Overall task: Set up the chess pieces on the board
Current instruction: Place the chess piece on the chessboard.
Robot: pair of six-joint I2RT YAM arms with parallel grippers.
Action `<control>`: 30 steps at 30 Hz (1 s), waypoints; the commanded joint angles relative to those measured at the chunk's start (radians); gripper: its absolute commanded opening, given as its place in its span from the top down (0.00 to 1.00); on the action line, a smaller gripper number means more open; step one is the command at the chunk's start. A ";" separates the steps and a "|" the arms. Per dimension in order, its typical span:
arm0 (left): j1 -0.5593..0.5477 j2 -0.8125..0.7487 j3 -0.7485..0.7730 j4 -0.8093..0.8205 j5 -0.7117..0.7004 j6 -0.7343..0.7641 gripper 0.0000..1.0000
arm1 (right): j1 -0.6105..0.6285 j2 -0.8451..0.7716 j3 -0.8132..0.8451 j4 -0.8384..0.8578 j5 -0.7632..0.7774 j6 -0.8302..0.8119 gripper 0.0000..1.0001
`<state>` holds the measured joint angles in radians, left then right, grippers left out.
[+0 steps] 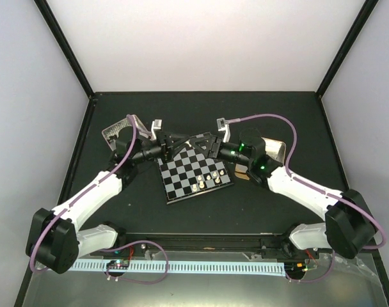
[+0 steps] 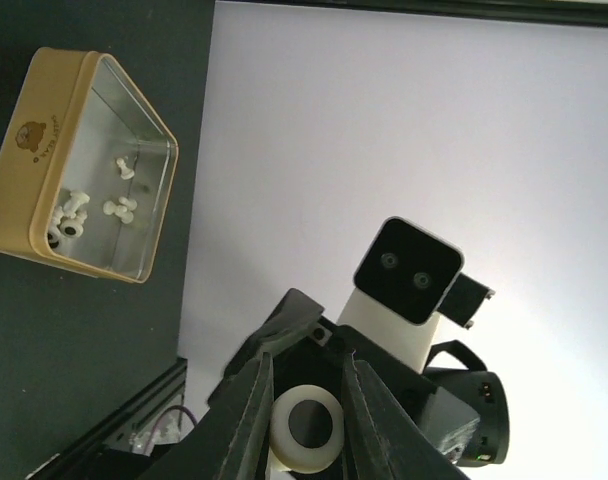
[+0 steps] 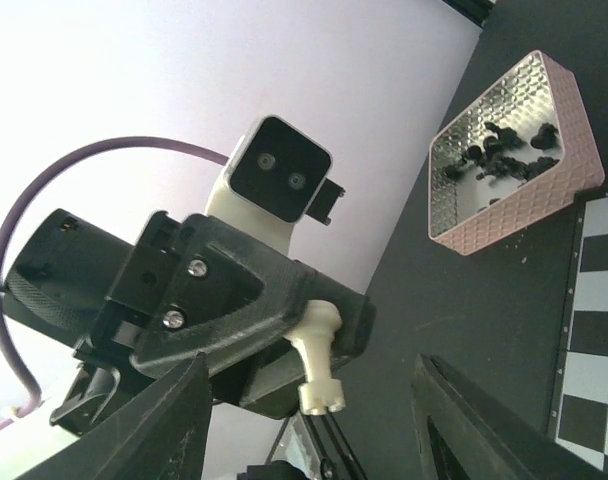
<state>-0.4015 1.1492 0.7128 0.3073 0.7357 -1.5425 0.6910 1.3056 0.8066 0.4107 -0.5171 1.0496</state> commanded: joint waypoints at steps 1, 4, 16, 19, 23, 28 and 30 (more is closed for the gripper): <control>-0.006 -0.019 -0.011 0.105 -0.027 -0.130 0.90 | 0.019 0.037 0.033 0.008 0.008 0.034 0.47; -0.008 -0.020 -0.012 0.104 -0.036 -0.138 0.90 | 0.024 0.062 0.057 0.015 -0.005 0.054 0.55; -0.010 -0.030 -0.013 0.027 -0.044 -0.087 0.90 | 0.025 0.066 0.075 0.033 -0.008 0.125 0.93; -0.008 -0.050 -0.011 -0.057 -0.064 -0.016 0.82 | 0.025 0.043 0.082 -0.036 0.003 0.101 0.95; -0.002 -0.067 0.011 -0.220 -0.094 0.151 0.49 | 0.025 0.011 0.121 -0.214 0.014 0.024 0.96; 0.018 -0.069 0.059 -0.493 -0.188 0.485 0.32 | 0.021 0.000 0.230 -0.652 0.102 -0.201 0.96; 0.021 -0.084 0.067 -0.595 -0.273 0.617 0.31 | 0.021 0.014 0.269 -0.841 0.166 -0.299 0.96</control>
<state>-0.3965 1.0924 0.7307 -0.0013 0.6117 -1.2514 0.7132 1.3354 0.9916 -0.0185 -0.4744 0.9737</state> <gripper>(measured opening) 0.685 0.086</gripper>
